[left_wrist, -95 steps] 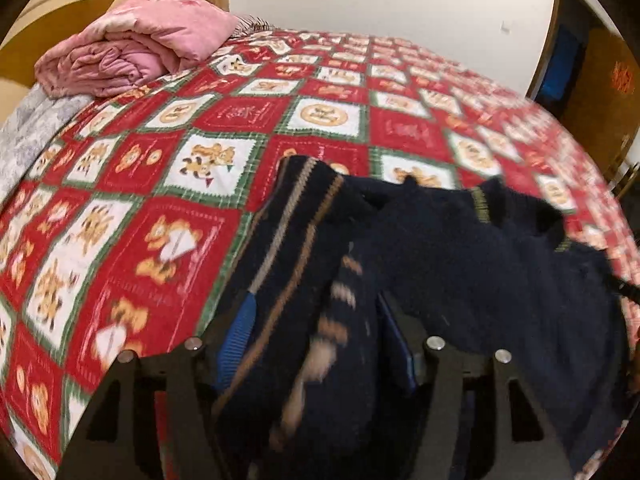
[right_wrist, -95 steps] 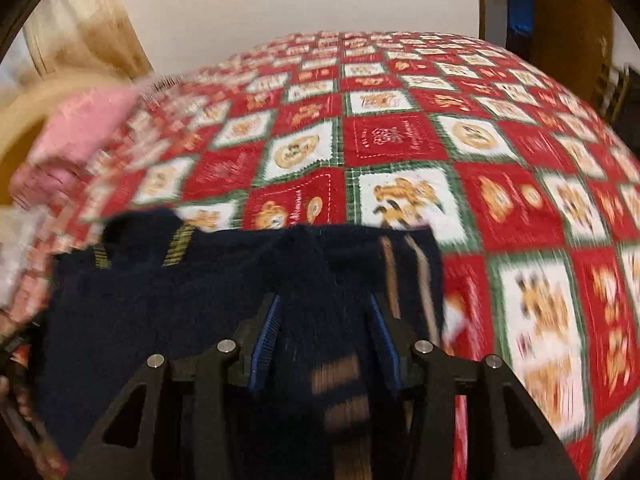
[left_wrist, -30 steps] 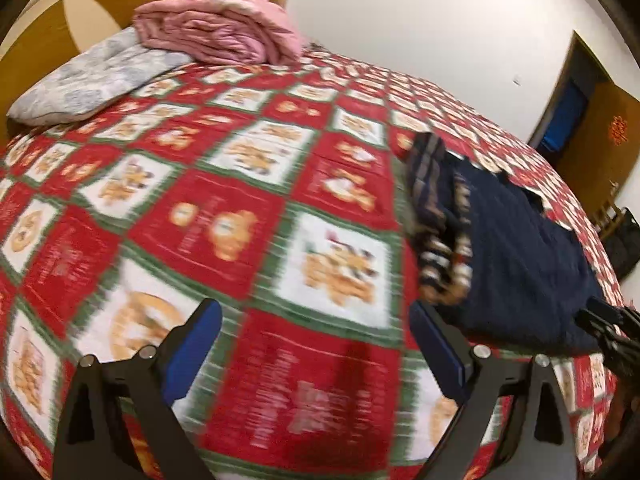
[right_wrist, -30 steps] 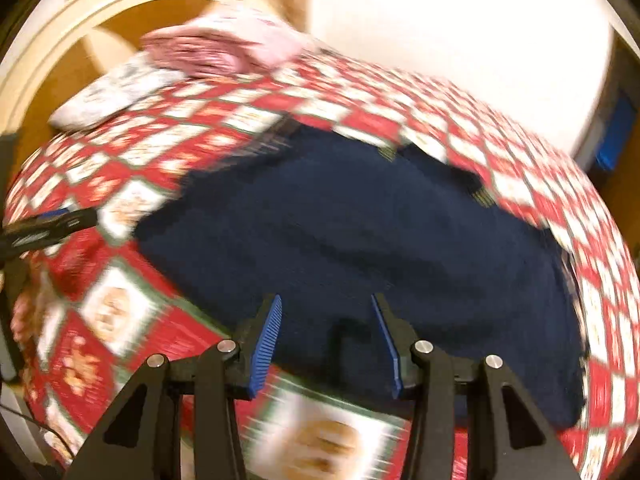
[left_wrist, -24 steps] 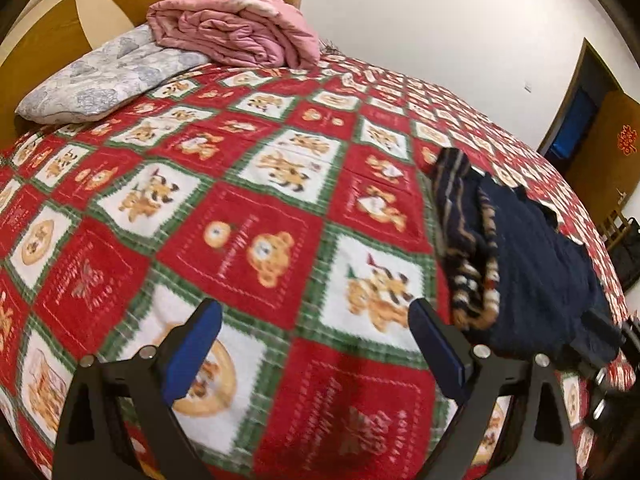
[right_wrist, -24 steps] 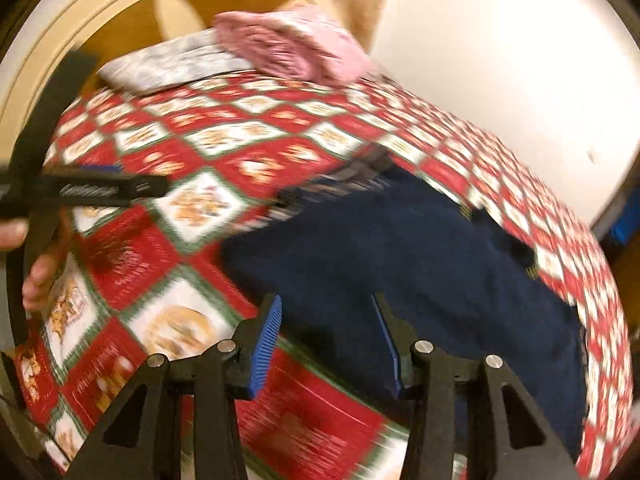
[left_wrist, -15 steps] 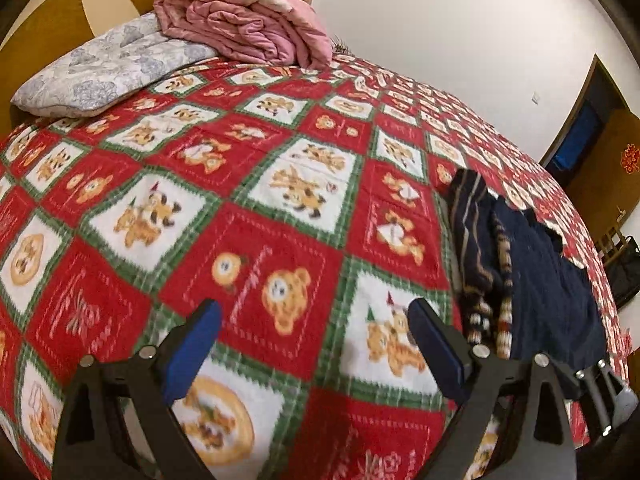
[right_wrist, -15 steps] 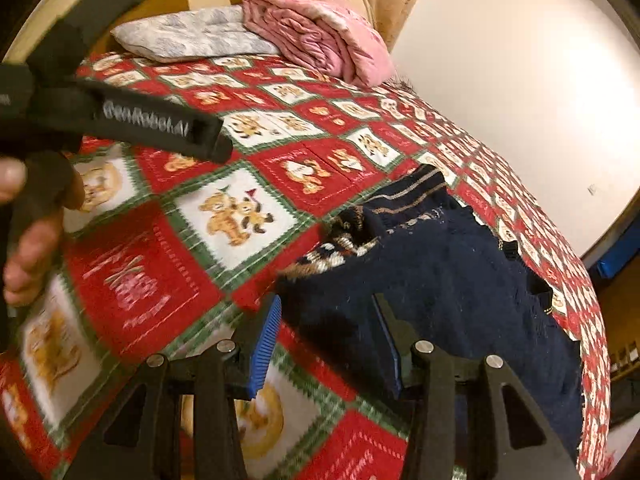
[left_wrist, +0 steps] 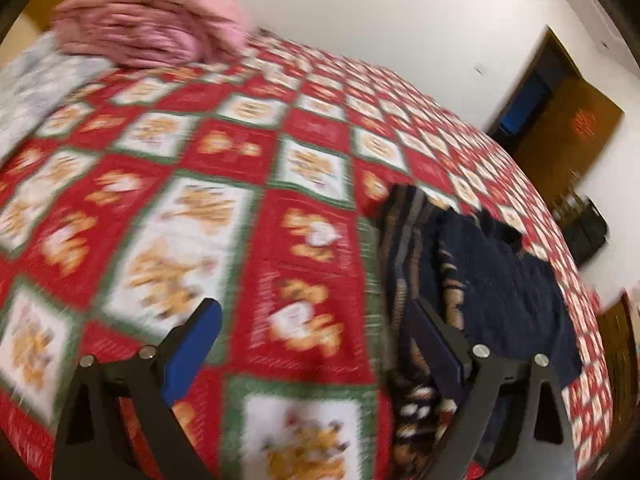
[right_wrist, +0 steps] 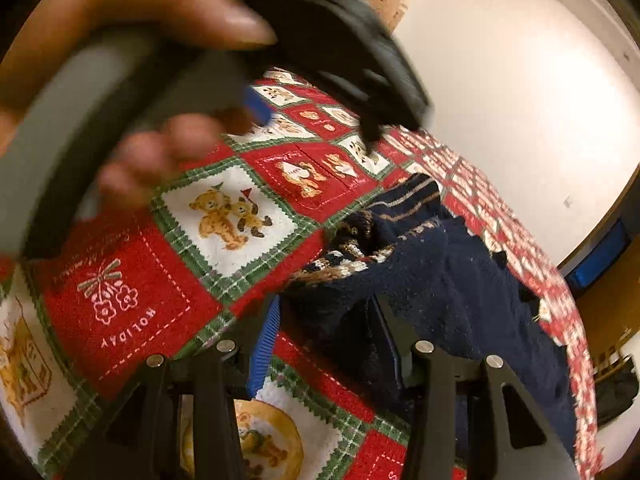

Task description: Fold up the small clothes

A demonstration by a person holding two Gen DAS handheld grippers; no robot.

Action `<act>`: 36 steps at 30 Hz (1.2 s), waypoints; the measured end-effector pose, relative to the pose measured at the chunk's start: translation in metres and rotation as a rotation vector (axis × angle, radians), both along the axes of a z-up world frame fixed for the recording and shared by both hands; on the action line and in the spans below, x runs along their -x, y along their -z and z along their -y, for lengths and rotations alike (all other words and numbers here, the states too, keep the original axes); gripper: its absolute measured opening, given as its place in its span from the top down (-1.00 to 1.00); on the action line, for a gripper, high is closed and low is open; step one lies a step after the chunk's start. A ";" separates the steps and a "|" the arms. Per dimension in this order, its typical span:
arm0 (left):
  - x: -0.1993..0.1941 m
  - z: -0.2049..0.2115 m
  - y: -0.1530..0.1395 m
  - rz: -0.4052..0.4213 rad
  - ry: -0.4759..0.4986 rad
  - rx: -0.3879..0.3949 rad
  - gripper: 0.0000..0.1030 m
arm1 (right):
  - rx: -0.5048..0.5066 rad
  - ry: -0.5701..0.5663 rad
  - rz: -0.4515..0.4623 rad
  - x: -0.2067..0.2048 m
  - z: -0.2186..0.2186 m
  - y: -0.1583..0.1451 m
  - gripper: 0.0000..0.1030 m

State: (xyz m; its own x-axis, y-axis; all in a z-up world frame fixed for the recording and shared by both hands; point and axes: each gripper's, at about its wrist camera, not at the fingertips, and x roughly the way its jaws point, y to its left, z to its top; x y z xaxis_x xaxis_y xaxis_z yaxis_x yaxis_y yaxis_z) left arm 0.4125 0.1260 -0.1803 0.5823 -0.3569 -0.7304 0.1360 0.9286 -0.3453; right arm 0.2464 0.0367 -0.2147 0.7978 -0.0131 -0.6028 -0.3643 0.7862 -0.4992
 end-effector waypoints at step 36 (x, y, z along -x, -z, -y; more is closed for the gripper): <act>-0.079 0.099 0.014 -0.146 0.223 0.038 0.76 | -0.050 0.042 0.033 0.003 0.007 -0.001 0.75</act>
